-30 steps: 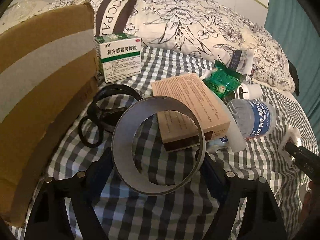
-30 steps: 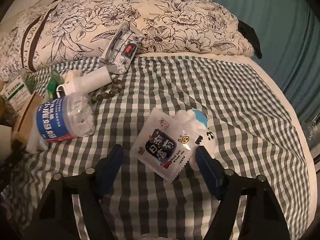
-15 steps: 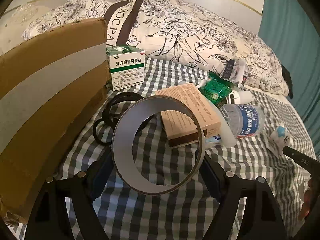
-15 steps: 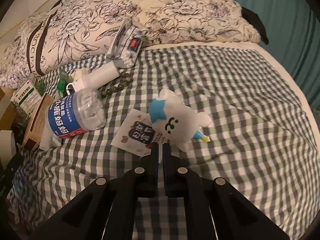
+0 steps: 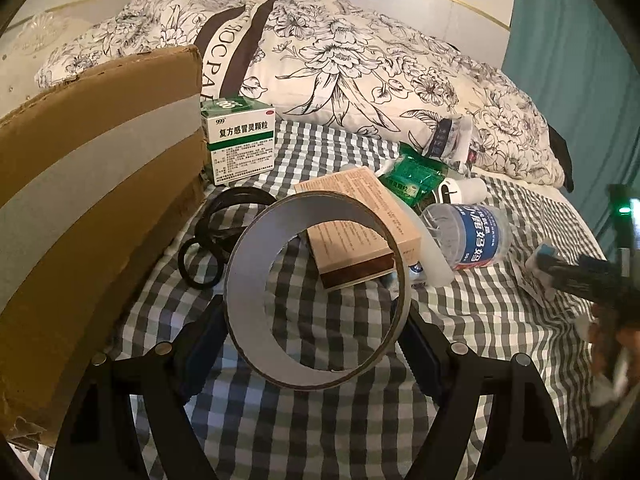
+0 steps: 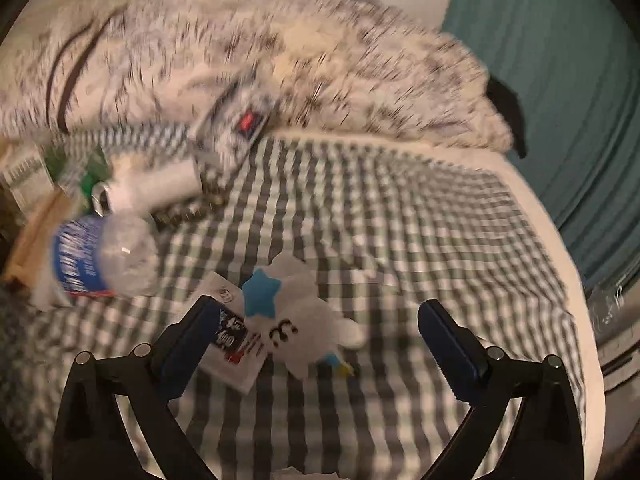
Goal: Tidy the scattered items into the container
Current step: 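Grasp the white plush toy with the right gripper and lift it, then carry the plush toy into the cardboard box and open the right gripper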
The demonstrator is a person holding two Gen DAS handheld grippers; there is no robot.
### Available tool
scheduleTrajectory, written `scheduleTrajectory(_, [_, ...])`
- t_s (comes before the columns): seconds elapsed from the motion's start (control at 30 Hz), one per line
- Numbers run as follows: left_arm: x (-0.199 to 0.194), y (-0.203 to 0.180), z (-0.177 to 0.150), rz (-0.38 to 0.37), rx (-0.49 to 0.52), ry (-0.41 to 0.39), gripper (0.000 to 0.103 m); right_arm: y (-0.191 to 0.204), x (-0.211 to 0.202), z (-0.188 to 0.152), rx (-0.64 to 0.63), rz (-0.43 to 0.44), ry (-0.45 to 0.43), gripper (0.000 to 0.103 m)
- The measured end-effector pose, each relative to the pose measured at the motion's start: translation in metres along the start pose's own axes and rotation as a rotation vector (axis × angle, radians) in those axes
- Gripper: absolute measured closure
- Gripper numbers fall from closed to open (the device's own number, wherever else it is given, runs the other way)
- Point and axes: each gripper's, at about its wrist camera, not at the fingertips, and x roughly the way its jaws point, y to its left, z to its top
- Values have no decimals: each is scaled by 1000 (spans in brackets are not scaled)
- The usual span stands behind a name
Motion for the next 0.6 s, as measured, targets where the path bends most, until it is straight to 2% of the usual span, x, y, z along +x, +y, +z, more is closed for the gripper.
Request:
scheduleTrajectory(0.03, [0,0,0,0,-1,2,20,3,8,1,-5,-3,19,17])
scheduleTrajectory(0.07, [1,1,-1,0,-2,3,20,4,16,1,-4,8,44,39])
scheduleTrajectory(0.1, [1,1,-1,0,-2,2,20,4,21,1,9,22,68,54])
scheduleTrajectory(0.17, [0,1,-1,-4,0,-1,20,4,22,-2,26,1,82,54])
scheduleTrajectory(0.27, [-5,0,-1,-21,-5,-5,20,2,1,-5,40,-23,48,54])
scheduleTrajectory(0.4, [-18,-3,2,-38,-35,25,20,-6,-40,-10,91,26,20,54])
scheduleTrajectory(0.6, [-64,-13,6,-37,-19,-10,20,3,-95,-23,72,146,22,54])
